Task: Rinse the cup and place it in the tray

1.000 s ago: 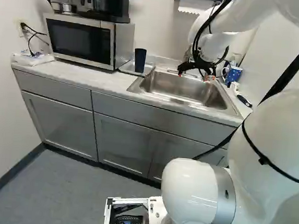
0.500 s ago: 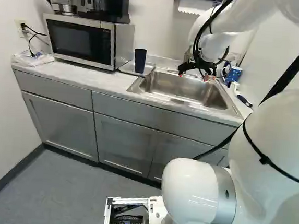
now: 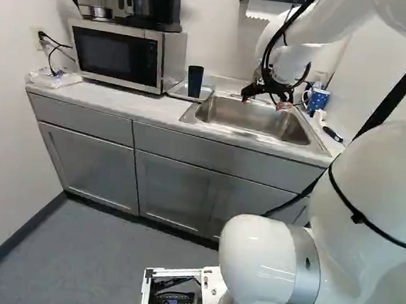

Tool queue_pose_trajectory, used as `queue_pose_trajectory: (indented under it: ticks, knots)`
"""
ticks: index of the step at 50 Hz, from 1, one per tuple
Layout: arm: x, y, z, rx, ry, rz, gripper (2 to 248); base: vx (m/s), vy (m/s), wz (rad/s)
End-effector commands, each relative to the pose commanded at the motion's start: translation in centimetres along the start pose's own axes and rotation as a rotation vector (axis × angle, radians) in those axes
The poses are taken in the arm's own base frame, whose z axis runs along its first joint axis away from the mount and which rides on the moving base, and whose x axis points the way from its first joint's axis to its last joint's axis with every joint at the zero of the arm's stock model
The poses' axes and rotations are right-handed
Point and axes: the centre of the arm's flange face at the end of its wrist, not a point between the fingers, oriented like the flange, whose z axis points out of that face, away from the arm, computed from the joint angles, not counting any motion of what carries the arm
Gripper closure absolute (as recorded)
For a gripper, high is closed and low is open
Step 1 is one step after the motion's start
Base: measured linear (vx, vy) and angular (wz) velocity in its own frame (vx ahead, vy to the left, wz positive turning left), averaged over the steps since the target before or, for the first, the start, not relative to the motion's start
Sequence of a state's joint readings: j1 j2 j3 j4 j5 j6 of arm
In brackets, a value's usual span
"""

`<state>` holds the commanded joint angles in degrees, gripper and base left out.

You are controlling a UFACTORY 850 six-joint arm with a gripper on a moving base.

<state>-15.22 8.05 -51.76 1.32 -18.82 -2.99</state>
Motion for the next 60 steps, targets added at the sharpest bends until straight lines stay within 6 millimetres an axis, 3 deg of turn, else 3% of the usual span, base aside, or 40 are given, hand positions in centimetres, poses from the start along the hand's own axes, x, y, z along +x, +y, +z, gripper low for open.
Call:
queue_pose_trajectory:
  ticks: [27,60]
  knots:
    - [0.0,0.0,0.0,0.0,0.0,0.0,3,-0.07,0.046,-0.017]
    - [0.0,0.0,0.0,0.0,0.0,0.0,3,-0.082,0.029,-0.214]
